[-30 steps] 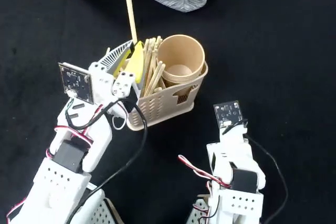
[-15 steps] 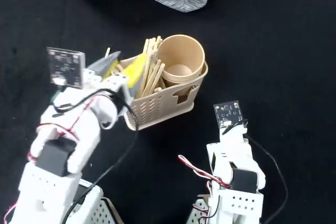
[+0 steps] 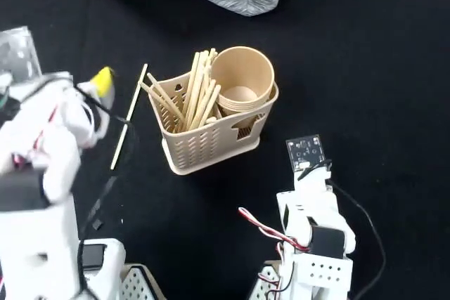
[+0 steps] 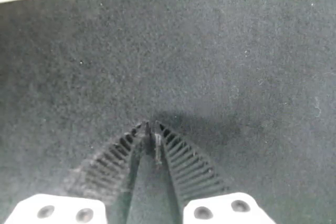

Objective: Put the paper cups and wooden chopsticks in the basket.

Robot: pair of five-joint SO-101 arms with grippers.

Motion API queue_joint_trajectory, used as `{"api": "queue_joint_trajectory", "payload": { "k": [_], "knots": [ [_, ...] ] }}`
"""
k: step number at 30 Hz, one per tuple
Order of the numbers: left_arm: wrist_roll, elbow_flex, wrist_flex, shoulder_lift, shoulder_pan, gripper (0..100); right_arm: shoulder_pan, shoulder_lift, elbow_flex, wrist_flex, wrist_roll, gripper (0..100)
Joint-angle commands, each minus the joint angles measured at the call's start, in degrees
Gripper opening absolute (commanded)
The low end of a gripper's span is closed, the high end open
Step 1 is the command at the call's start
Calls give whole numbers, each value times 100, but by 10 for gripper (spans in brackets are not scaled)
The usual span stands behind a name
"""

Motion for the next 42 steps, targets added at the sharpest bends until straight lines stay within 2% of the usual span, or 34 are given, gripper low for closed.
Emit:
{"api": "queue_joint_trajectory", "payload": {
  "k": [1,7,17,22,31,35,40,42],
  "knots": [
    [-396,-365,9,1257,-365,202,-62,-400,-22,26,35,13],
    [-1134,-611,-422,3253,-347,202,-62,-400,-22,26,35,13],
    [-1521,-2308,-440,6488,-198,203,-62,-400,-22,26,35,13],
    [-1864,-3222,290,7745,145,203,-62,-400,-22,26,35,13],
    [-1829,-5402,1266,9468,145,199,-62,-400,-22,26,35,13],
    [-1846,-6369,1952,10180,127,191,-62,-400,-22,26,35,13],
    [-1864,-7521,2576,10848,127,17,-62,-400,-22,26,35,13],
    [-1864,-7943,2840,11059,127,43,-62,-400,-22,26,35,13]
  ]
}}
